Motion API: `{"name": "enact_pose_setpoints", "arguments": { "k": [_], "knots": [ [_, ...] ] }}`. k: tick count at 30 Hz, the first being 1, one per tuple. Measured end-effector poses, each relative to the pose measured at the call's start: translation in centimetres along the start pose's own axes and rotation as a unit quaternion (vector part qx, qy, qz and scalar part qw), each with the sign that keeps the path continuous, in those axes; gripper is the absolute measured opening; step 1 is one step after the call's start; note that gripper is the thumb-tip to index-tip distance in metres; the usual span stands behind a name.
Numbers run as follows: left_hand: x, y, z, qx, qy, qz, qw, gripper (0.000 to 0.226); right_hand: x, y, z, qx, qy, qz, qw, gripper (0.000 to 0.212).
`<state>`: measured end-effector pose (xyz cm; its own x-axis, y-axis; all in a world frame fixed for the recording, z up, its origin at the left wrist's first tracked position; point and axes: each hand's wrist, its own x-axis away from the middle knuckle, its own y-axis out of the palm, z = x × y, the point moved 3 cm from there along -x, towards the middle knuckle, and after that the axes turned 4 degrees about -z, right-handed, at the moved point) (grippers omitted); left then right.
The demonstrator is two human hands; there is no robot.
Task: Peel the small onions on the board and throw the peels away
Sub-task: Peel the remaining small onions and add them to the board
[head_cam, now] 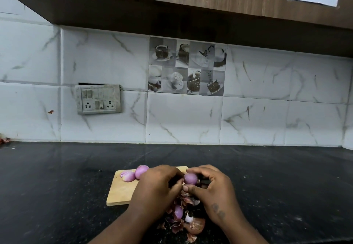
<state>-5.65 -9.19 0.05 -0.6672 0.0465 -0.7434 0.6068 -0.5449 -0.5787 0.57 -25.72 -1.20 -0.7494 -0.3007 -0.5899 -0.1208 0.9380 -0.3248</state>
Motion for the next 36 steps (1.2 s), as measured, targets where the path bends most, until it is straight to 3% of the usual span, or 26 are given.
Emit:
{"name": "enact_pose_setpoints", "arguments": {
  "k": [6,13,22,27,32,36],
  "knots": [
    [0.0,0.2,0.9,-0.075,0.026,0.027,0.996,0.009,0.1,0.1,-0.3,0.032,-0.029,-0.001,0.999,0.035],
    [-0.1,-0.2,0.6,0.062,-0.073,0.033,0.995,0.015,0.8,0.2,-2.0,0.066,-0.111,0.026,0.991,0.028],
    [-0.2,0.1,-0.5,0.186,-0.151,0.030,0.970,0.016,1.0,0.7,-2.7,0.223,-0.201,0.046,0.953,0.031],
    [-0.2,0.3,-1.0,0.300,-0.178,0.032,0.937,0.018,0.9,0.3,-2.2,0.061,-0.164,0.034,0.984,0.031],
    [-0.3,0.2,-0.9,0.376,-0.170,0.044,0.910,0.003,0.6,0.0,-2.0,-0.068,-0.133,0.040,0.988,0.034],
    [-0.4,0.3,-1.0,0.417,-0.179,0.045,0.890,0.004,0.2,-0.2,-1.5,-0.118,-0.110,0.031,0.986,0.035]
  ]
}}
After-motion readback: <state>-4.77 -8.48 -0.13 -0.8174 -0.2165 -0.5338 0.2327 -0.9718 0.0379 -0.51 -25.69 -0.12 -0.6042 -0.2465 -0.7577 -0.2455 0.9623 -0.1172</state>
